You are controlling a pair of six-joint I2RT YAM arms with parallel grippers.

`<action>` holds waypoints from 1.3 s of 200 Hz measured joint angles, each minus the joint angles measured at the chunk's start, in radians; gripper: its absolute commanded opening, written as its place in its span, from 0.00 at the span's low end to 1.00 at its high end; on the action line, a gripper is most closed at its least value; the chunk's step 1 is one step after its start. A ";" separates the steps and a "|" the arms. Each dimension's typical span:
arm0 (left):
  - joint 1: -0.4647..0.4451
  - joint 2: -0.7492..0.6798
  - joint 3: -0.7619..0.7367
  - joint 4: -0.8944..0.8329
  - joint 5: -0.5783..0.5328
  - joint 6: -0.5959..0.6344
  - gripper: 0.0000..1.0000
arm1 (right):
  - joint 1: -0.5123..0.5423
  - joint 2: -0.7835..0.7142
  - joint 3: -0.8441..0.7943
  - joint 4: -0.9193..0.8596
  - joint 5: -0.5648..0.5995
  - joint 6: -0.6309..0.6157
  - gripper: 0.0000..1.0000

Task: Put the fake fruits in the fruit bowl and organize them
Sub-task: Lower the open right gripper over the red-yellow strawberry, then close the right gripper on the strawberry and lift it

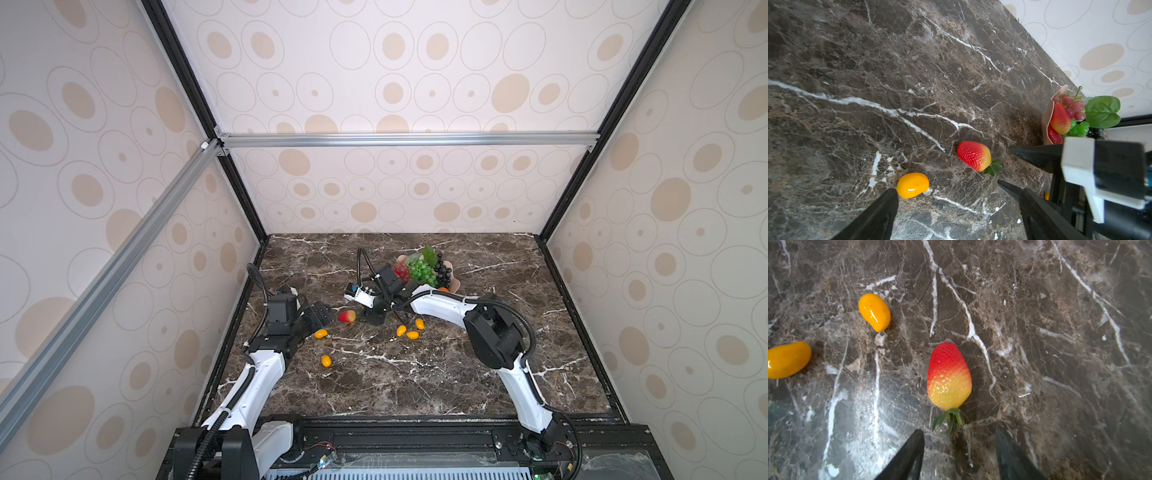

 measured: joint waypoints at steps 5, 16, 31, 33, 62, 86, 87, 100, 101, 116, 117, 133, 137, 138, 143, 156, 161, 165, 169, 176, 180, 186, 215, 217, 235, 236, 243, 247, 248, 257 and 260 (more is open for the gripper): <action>0.003 0.000 0.000 0.000 0.003 0.001 0.92 | 0.000 0.008 0.011 -0.008 0.000 -0.002 0.56; 0.010 0.000 -0.001 0.000 0.009 0.003 0.92 | 0.001 0.026 0.034 -0.026 -0.003 -0.006 0.55; 0.016 0.000 -0.003 0.000 0.017 0.007 0.92 | 0.003 0.048 0.064 -0.051 -0.010 -0.009 0.55; 0.017 0.000 -0.004 0.000 0.017 0.007 0.92 | 0.003 0.051 0.069 -0.055 -0.011 -0.010 0.54; 0.029 0.000 -0.012 0.000 0.024 0.009 0.92 | 0.008 0.087 0.129 -0.093 -0.019 -0.014 0.48; 0.035 0.000 -0.013 0.000 0.029 0.012 0.93 | 0.010 0.105 0.163 -0.117 -0.022 -0.023 0.41; 0.035 0.000 -0.013 0.000 0.029 0.012 0.93 | 0.010 0.106 0.164 -0.118 -0.022 -0.023 0.41; 0.038 0.000 -0.013 0.000 0.033 0.013 0.93 | 0.010 0.112 0.180 -0.134 -0.022 -0.026 0.37; 0.038 0.000 -0.013 0.000 0.033 0.013 0.93 | 0.010 0.113 0.181 -0.135 -0.022 -0.025 0.37; 0.040 0.000 -0.014 0.000 0.037 0.014 0.93 | 0.010 0.117 0.195 -0.148 -0.022 -0.027 0.31; 0.041 0.000 -0.014 0.000 0.037 0.014 0.93 | 0.010 0.117 0.196 -0.150 -0.021 -0.028 0.31; 0.043 0.000 -0.015 0.002 0.040 0.015 0.93 | 0.010 0.117 0.201 -0.159 -0.021 -0.033 0.26; 0.043 0.000 -0.015 0.001 0.041 0.015 0.93 | 0.010 0.118 0.202 -0.163 -0.020 -0.031 0.25; 0.043 0.000 -0.015 0.001 0.041 0.015 0.93 | 0.010 0.117 0.202 -0.163 -0.020 -0.032 0.24; 0.044 0.000 -0.016 0.002 0.042 0.015 0.93 | 0.010 0.117 0.202 -0.165 -0.019 -0.031 0.23; 0.044 0.000 -0.017 0.002 0.044 0.015 0.93 | 0.010 0.117 0.203 -0.170 -0.018 -0.031 0.20; 0.045 0.000 -0.017 0.002 0.044 0.015 0.93 | 0.010 0.118 0.203 -0.171 -0.018 -0.032 0.19; 0.045 0.000 -0.017 0.002 0.045 0.015 0.93 | 0.010 0.118 0.203 -0.172 -0.018 -0.032 0.18; 0.045 0.000 -0.017 0.002 0.045 0.016 0.93 | 0.010 0.117 0.203 -0.173 -0.018 -0.032 0.18; 0.046 0.000 -0.017 0.002 0.046 0.016 0.93 | 0.010 0.117 0.203 -0.174 -0.018 -0.032 0.17; 0.047 0.000 -0.017 0.002 0.047 0.015 0.93 | 0.010 0.118 0.203 -0.174 -0.018 -0.032 0.16; 0.047 0.000 -0.018 0.002 0.047 0.015 0.93 | 0.010 0.118 0.203 -0.174 -0.018 -0.033 0.15; 0.048 0.000 -0.023 0.003 0.048 0.015 0.93 | 0.010 0.117 0.203 -0.178 -0.018 -0.035 0.10; 0.048 0.000 -0.024 0.002 0.048 0.015 0.93 | 0.010 0.118 0.203 -0.178 -0.018 -0.035 0.10; 0.048 0.000 -0.027 0.003 0.048 0.015 0.93 | 0.010 0.117 0.203 -0.179 -0.017 -0.039 0.05; 0.048 0.000 -0.027 0.003 0.048 0.015 0.93 | 0.010 0.117 0.203 -0.179 -0.016 -0.039 0.05; 0.048 -0.002 -0.028 0.002 0.048 0.015 0.93 | 0.010 0.117 0.203 -0.179 -0.016 -0.040 0.04; 0.048 -0.003 -0.029 0.002 0.048 0.015 0.93 | 0.010 0.117 0.203 -0.179 -0.015 -0.042 0.03; 0.048 -0.004 -0.029 0.002 0.048 0.015 0.93 | 0.010 0.117 0.203 -0.179 -0.014 -0.041 0.02; 0.048 -0.008 -0.029 0.002 0.048 0.016 0.93 | 0.010 0.117 0.203 -0.178 -0.013 -0.044 0.00; 0.048 -0.011 -0.029 0.002 0.048 0.016 0.93 | 0.010 0.117 0.203 -0.178 -0.013 -0.043 0.00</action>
